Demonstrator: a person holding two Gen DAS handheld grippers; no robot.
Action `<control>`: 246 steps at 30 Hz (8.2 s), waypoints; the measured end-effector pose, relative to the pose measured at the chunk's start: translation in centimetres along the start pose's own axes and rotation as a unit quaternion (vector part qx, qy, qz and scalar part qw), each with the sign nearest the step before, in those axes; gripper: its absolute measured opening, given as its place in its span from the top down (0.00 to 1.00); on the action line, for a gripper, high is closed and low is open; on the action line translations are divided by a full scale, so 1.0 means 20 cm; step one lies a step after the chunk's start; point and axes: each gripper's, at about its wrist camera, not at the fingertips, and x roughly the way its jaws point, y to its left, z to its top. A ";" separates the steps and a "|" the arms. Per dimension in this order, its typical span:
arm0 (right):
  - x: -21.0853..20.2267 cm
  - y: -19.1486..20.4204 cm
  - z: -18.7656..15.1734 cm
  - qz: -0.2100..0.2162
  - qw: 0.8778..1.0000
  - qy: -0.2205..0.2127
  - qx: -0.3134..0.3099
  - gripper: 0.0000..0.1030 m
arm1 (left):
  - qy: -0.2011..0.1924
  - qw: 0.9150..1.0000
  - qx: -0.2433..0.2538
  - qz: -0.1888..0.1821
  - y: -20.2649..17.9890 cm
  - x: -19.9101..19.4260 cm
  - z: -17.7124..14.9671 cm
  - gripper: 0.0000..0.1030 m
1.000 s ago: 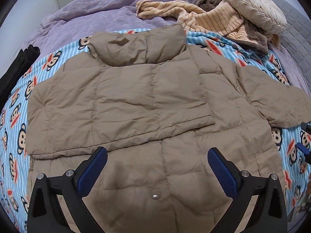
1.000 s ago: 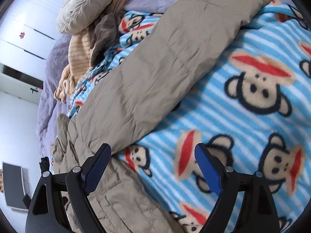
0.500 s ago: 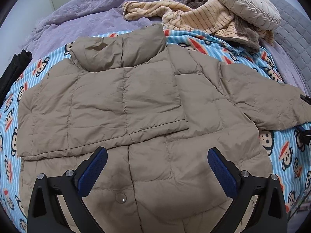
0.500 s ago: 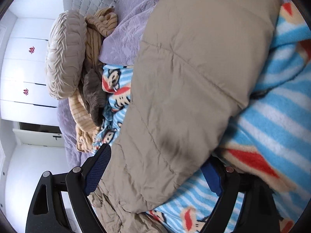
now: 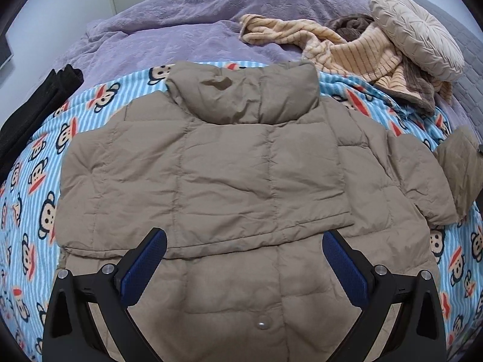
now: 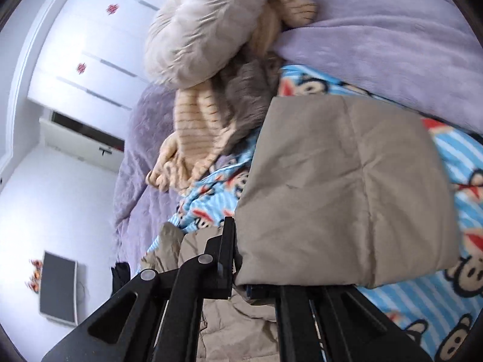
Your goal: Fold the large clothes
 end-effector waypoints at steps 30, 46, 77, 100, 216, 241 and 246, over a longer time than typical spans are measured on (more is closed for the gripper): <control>0.71 0.65 -0.89 -0.022 0.971 0.170 -0.164 0.25 | -0.008 0.999 -0.041 0.027 0.49 0.13 0.00 0.00; 0.89 1.12 -1.06 0.021 0.934 0.172 -0.314 0.90 | -0.014 0.989 -0.132 -0.062 0.85 0.09 0.03 0.00; 0.52 0.01 -0.61 -0.026 0.986 0.149 0.075 0.91 | 0.063 0.972 -0.121 -0.194 0.54 0.36 0.19 0.86; 0.52 0.20 -0.69 -0.102 0.963 0.213 -0.131 0.32 | 0.004 0.997 -0.074 -0.017 0.69 0.13 0.05 0.78; -0.51 0.24 -1.75 -0.123 0.963 0.235 -0.042 0.14 | 0.144 0.987 -0.073 0.017 0.79 -0.75 -1.17 0.00; -0.51 -0.23 -1.71 -0.112 0.944 0.292 0.107 0.14 | 0.205 0.934 -0.273 -0.103 1.09 -0.64 -1.58 0.00; -0.49 -0.31 -1.72 -0.106 0.942 0.281 0.151 0.14 | 0.201 0.920 -0.302 -0.145 1.06 -0.52 -1.56 0.00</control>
